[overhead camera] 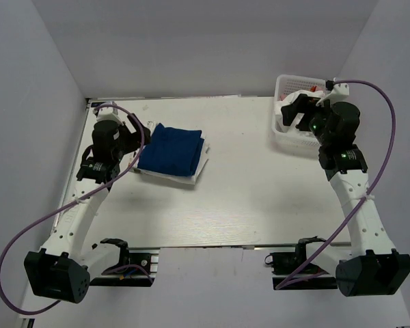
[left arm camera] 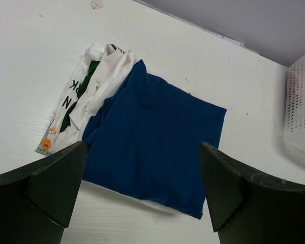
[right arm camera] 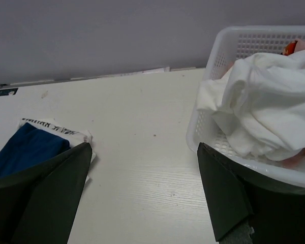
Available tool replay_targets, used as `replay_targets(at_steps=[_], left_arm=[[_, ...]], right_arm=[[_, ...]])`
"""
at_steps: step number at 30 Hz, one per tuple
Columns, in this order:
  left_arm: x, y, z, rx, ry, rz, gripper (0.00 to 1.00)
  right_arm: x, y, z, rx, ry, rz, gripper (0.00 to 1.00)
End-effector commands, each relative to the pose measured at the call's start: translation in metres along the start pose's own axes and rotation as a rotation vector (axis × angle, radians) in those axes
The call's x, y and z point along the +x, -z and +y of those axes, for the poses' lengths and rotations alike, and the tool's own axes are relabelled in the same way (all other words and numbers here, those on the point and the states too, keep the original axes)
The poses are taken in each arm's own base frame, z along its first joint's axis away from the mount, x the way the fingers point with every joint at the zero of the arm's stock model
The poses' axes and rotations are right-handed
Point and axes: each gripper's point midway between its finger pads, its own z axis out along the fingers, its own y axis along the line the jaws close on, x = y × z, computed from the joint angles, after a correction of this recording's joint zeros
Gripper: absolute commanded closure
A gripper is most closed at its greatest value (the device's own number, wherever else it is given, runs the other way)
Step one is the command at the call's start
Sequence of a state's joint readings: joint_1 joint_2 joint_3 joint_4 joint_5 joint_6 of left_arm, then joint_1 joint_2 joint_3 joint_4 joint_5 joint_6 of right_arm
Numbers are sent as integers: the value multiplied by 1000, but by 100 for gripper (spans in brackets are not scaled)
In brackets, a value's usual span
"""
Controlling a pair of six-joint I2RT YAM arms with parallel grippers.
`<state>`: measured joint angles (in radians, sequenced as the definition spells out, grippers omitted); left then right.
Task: Fold and stack the t-shirts
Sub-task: Grab crumpled tshirt from bin with the right arm
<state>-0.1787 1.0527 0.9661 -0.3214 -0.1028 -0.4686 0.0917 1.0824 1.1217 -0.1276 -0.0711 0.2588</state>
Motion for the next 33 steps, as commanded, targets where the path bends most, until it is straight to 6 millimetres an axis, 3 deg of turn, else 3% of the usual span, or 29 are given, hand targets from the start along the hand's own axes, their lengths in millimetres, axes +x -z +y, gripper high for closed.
replay_targets(at_steps=[1, 5, 6, 7, 9, 10, 11, 12, 13, 14, 15, 16, 17, 18, 19, 20, 21, 22, 23, 24, 25, 26, 27, 30, 33], left_arm=[[-24, 6, -16, 49, 1, -44, 0], [-26, 8, -17, 48, -8, -44, 0], [-30, 9, -19, 52, -7, -52, 0], [-30, 9, -19, 53, -7, -52, 0], [-28, 6, -17, 47, -28, -43, 0], [-28, 6, -16, 39, -28, -47, 0], [-23, 2, -13, 29, -30, -27, 0], [-27, 3, -14, 25, -29, -39, 0], [-26, 3, -11, 12, -42, -33, 0], [-26, 1, -9, -1, -43, -28, 0], [-28, 1, -5, -22, -43, -38, 0], [-26, 1, -2, -36, -45, -29, 0], [-23, 2, -1, -41, -46, -20, 0], [-20, 1, 3, -54, -56, -16, 0], [-20, 1, 3, -55, -56, -16, 0], [-16, 0, 5, -58, -58, -8, 0], [-13, 1, 9, -71, -59, -7, 0], [-16, 3, 7, -62, -56, -26, 0], [-16, 2, 9, -70, -56, -30, 0], [-15, 1, 12, -78, -65, -33, 0], [-15, 1, 12, -79, -65, -33, 0], [-15, 1, 12, -79, -65, -33, 0], [-15, 1, 13, -87, -65, -37, 0], [-16, -1, 15, -104, -77, -23, 0], [-14, -4, 16, -107, -79, -15, 0]], right_arm=[[-21, 2, 10, -47, 69, -23, 10], [-9, -8, -3, 19, 17, 7, 10], [3, -21, -12, 57, 4, 55, 10], [-4, -26, -14, 71, 2, 53, 10], [7, -41, -32, 165, 2, 140, 10], [32, -61, -44, 199, -3, 222, 10], [17, -63, -48, 238, 10, 208, 10], [20, -69, -54, 263, 16, 216, 10], [36, -84, -66, 293, 16, 256, 10], [25, -90, -71, 332, 25, 219, 10], [26, -95, -75, 339, 29, 224, 10], [39, -112, -85, 356, 55, 263, 10], [29, -116, -89, 379, 60, 256, 10], [32, -139, -95, 388, 68, 277, 10], [54, -141, -102, 399, 68, 345, 10], [40, -149, -100, 398, 68, 326, 10], [45, -167, -104, 400, 67, 343, 10], [54, -170, -108, 410, 69, 386, 10], [94, -188, -123, 437, 66, 470, 10], [69, -201, -119, 433, 66, 409, 10], [79, -196, -133, 505, 68, 454, 11], [114, -209, -143, 533, 58, 523, 11], [91, -215, -143, 542, 61, 472, 13], [113, -209, -154, 593, 61, 526, 15], [117, -203, -156, 601, 64, 500, 17]])
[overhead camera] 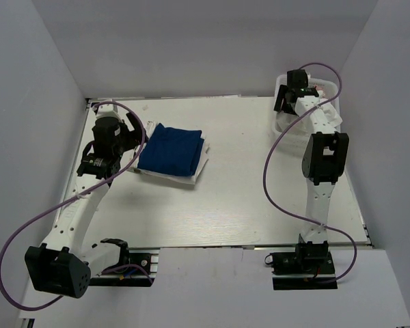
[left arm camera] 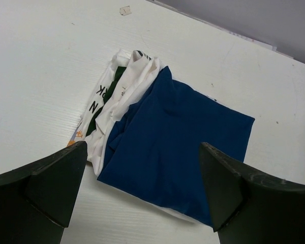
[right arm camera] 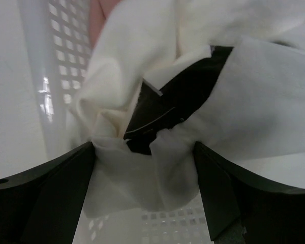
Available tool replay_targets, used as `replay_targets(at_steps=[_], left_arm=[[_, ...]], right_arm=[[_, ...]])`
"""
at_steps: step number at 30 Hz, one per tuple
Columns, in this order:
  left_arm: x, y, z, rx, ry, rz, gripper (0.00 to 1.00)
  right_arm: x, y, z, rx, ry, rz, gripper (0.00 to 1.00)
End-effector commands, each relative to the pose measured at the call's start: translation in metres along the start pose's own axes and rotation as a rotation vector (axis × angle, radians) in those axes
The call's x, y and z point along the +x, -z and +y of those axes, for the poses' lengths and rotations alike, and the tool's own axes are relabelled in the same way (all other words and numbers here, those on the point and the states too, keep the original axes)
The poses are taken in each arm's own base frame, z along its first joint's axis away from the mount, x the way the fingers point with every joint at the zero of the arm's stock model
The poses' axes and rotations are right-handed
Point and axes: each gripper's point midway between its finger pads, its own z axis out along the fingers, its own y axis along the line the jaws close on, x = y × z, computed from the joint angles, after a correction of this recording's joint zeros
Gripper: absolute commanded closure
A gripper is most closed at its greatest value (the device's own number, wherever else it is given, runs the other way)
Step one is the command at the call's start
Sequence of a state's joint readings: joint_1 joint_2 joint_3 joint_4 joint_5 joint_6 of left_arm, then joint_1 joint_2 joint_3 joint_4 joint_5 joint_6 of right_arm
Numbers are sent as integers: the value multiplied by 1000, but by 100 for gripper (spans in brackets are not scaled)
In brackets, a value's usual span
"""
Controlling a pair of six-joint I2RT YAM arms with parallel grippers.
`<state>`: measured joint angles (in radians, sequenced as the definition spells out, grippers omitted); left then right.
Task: Fold and stack the t-shirts
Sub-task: Grab crumpled tshirt from bin with the right arm, then move the tshirt to the center of the board
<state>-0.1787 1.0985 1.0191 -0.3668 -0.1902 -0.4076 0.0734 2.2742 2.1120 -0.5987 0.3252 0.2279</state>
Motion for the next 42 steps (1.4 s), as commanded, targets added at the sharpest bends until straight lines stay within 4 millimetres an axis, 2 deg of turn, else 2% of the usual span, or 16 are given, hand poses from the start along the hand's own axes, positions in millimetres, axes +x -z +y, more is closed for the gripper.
replay_targets(at_steps=[1, 5, 8, 11, 15, 16, 18, 20, 23, 28, 32, 35, 38, 39, 40, 42], left_arm=[[-3, 0, 2, -16, -13, -4, 0], [0, 1, 6, -34, -17, 10, 0], [0, 1, 6, -34, -17, 10, 0], [2, -2, 8, -46, -19, 15, 0], [-6, 0, 3, -29, -15, -1, 0], [-5, 1, -2, -5, -15, 9, 0], [-8, 3, -7, 28, -22, 1, 0], [-10, 7, -17, 82, -18, -3, 0], [-15, 13, -25, 131, -24, -15, 0], [-6, 16, -34, 194, -26, 13, 0], [-6, 18, -36, 202, -27, 19, 0], [-3, 18, -36, 206, -28, 32, 0], [1, 20, -39, 211, -21, 48, 0], [5, 21, -39, 214, -22, 65, 0], [5, 21, -39, 213, -13, 66, 0], [7, 21, -39, 209, -2, 77, 0]], right_arm=[[-11, 23, -25, 98, -31, -48, 17], [7, 26, -51, 237, -46, -5, 24], [20, 21, -54, 247, -45, 25, 41], [13, 22, -47, 202, -47, 10, 100], [-34, 57, -44, 155, -69, -108, 100], [-68, 92, -39, 97, -77, -202, 100], [-92, 121, -31, 21, -58, -274, 100], [-129, 185, -13, -140, -27, -413, 100], [-154, 276, 27, -428, 57, -573, 100], [-147, 439, 103, -981, 262, -769, 100], [-131, 533, 118, -1264, 333, -895, 100], [-114, 540, 125, -1349, 352, -853, 100], [-92, 501, 128, -1284, 297, -749, 100], [-88, 517, 112, -1246, 288, -798, 88], [-66, 439, 115, -1098, 202, -672, 73], [-48, 402, 94, -950, 102, -672, 37]])
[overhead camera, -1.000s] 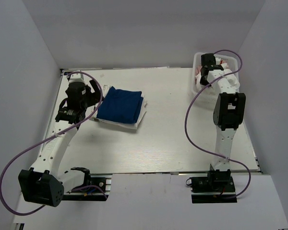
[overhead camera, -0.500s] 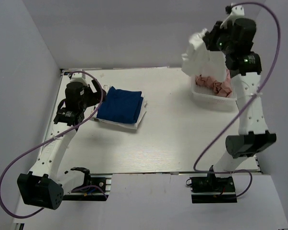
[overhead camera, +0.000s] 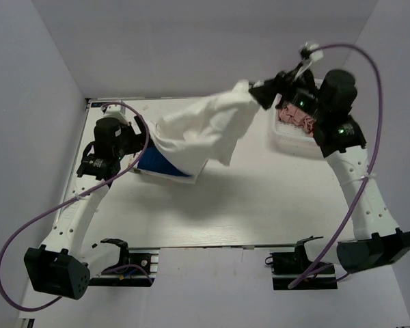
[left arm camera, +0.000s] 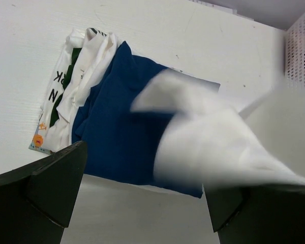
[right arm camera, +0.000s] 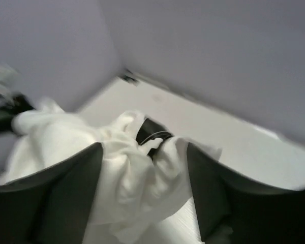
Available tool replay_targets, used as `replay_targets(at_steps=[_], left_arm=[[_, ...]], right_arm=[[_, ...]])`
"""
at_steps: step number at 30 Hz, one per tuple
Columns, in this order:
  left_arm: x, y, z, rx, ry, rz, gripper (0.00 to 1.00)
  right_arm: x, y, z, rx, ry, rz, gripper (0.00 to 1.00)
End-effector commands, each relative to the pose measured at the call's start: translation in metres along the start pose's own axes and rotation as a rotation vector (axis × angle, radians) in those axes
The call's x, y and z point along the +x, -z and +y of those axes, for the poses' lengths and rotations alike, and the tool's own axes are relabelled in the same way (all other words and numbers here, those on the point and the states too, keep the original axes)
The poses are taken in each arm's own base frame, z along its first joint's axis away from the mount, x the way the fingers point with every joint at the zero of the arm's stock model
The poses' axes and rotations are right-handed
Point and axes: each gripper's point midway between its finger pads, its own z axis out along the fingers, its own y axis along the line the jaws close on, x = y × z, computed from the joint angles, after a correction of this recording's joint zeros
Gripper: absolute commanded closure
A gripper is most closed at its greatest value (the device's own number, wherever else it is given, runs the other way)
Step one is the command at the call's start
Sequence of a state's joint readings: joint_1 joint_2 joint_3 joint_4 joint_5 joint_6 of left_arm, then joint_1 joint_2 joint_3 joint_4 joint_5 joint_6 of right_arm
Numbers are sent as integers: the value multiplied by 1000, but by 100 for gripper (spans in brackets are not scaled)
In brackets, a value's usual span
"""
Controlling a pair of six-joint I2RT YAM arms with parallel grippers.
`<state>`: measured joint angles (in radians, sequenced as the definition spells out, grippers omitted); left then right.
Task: Fold and stack the t-shirts
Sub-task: Move the tshirt to the center of the board
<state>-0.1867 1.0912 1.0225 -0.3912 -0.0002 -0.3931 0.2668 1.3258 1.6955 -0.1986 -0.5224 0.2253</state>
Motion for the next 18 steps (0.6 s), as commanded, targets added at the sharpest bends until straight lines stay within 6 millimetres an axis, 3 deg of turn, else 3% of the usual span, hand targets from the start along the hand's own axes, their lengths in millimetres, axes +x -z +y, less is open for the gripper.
replay_targets(at_steps=[1, 2, 4, 6, 12, 18], left_arm=[[-4, 9, -8, 29, 14, -6, 0], [-2, 7, -7, 26, 14, 3, 0], [3, 4, -5, 16, 25, 25, 0], [5, 1, -5, 10, 25, 39, 0], [15, -7, -1, -8, 35, 79, 0], [27, -24, 1, -8, 36, 121, 0]], right_arm=[[91, 14, -61, 278, -104, 70, 22], [100, 18, -62, 297, -118, 70, 17], [144, 25, -78, 373, -174, 148, 17], [163, 29, -81, 398, -203, 219, 11], [186, 27, -90, 427, -226, 289, 10], [220, 18, -78, 335, -265, 354, 10]])
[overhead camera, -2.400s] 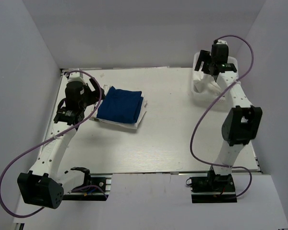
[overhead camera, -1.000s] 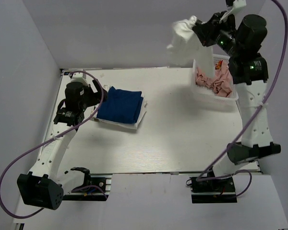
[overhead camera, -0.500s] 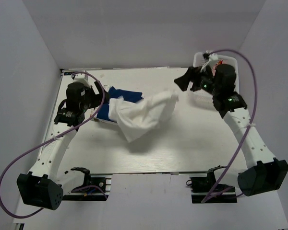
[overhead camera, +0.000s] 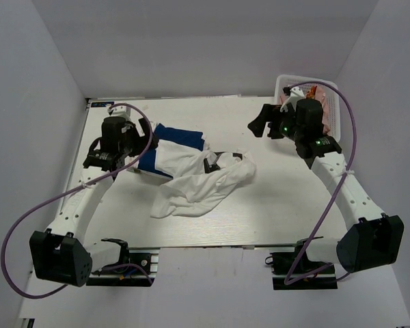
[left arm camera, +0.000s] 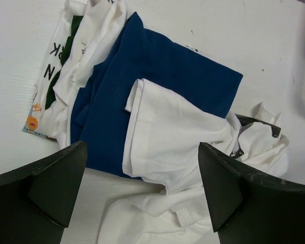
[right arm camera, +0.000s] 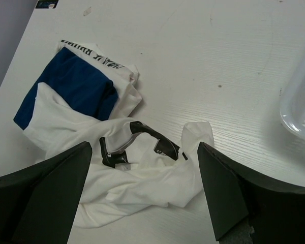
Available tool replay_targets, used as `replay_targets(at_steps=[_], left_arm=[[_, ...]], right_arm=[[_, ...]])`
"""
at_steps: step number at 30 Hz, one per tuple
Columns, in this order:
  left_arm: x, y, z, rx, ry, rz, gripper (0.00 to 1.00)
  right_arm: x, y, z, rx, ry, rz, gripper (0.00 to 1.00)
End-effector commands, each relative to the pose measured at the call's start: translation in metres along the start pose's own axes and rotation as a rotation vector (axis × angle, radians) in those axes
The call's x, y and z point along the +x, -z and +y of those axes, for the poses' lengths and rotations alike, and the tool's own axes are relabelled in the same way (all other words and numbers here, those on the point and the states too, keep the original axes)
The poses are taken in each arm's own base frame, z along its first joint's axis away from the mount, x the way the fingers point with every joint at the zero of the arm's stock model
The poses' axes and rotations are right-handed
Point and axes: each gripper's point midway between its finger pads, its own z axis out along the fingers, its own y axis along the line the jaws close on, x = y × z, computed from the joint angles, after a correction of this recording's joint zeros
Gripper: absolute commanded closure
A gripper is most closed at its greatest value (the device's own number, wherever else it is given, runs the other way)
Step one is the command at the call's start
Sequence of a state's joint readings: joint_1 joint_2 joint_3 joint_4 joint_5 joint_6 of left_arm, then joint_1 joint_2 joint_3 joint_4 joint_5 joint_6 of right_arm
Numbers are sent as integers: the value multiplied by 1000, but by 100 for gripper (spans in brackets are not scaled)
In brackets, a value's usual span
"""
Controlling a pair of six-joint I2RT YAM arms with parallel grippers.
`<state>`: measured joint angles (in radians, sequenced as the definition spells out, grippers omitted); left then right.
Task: Fold and stack the t-shirts
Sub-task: Move the tshirt to the center of the board, then flatten out the tshirt
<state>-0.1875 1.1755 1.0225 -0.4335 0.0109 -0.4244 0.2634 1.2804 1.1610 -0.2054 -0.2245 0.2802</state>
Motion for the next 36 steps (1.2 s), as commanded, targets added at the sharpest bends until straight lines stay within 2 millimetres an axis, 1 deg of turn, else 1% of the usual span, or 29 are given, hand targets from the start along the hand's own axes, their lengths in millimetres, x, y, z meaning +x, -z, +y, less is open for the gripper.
replay_targets(at_steps=[1, 2, 3, 4, 5, 7, 8, 9, 10, 11, 12, 13, 14, 15, 16, 17, 19, 20, 21, 22, 23, 24, 25, 26, 27, 28, 29, 31, 36], left_arm=[[-2, -8, -13, 56, 3, 15, 0], [-2, -14, -15, 69, 2, 16, 0], [10, -26, -12, 59, 4, 63, 0], [14, -32, -14, 70, 6, 87, 0], [15, -37, -15, 74, 7, 102, 0], [29, -56, -15, 79, 24, 162, 0], [32, -63, -15, 88, 25, 168, 0], [37, -68, -17, 105, 27, 186, 0], [49, -80, -14, 101, 32, 226, 0], [52, -89, -15, 110, 41, 230, 0], [56, -96, -13, 103, 43, 247, 0], [66, -103, -9, 87, 59, 276, 0], [79, -117, 3, 51, 86, 320, 0], [81, -125, 7, 29, 101, 326, 0], [88, -131, 14, -10, 110, 349, 0], [93, -137, 22, -54, 107, 362, 0], [105, -153, 65, -258, 120, 404, 0], [96, -155, 66, -278, 128, 374, 0], [107, -154, 83, -346, 140, 417, 0], [107, -155, 87, -377, 142, 419, 0], [97, -154, 101, -430, 151, 388, 0], [99, -153, 110, -460, 165, 394, 0], [94, -151, 124, -492, 182, 379, 0], [89, -149, 132, -518, 200, 372, 0], [89, -148, 140, -547, 216, 381, 0], [86, -146, 148, -567, 224, 372, 0], [83, -144, 162, -599, 242, 372, 0], [85, -142, 179, -649, 269, 392, 0], [74, -137, 227, -768, 344, 386, 0]], right_arm=[[9, -12, 15, -84, 12, 12, 10], [20, -21, 26, -145, 11, 48, 10], [30, -27, 28, -161, 10, 63, 10], [37, -31, 37, -190, 10, 76, 10], [52, -41, 44, -218, -17, 109, 10], [88, -65, 45, -218, -45, 204, 10], [96, -69, 54, -239, -51, 230, 10], [114, -80, 54, -235, -67, 282, 10], [132, -89, 50, -222, -90, 331, 10], [135, -94, 53, -226, -102, 327, 10], [157, -104, 45, -199, -120, 368, 10], [164, -107, 44, -189, -151, 378, 10], [169, -109, 43, -181, -170, 386, 10], [187, -116, 37, -170, -186, 416, 10], [201, -114, 33, -160, -212, 443, 10], [208, -113, 29, -157, -225, 460, 10], [240, -114, 10, -91, -262, 530, 10], [240, -114, 10, -91, -262, 530, 10], [250, -112, 2, -61, -277, 565, 10], [253, -112, -1, -48, -281, 574, 10], [256, -111, -4, -33, -284, 581, 10], [258, -109, -14, 7, -295, 587, 10], [261, -105, -20, 37, -291, 588, 10], [263, -103, -23, 57, -294, 591, 10], [264, -98, -37, 113, -304, 591, 10], [264, -93, -39, 121, -306, 589, 10], [268, -87, -47, 146, -322, 591, 10], [269, -79, -54, 169, -338, 587, 10], [262, -65, -67, 216, -338, 577, 10]])
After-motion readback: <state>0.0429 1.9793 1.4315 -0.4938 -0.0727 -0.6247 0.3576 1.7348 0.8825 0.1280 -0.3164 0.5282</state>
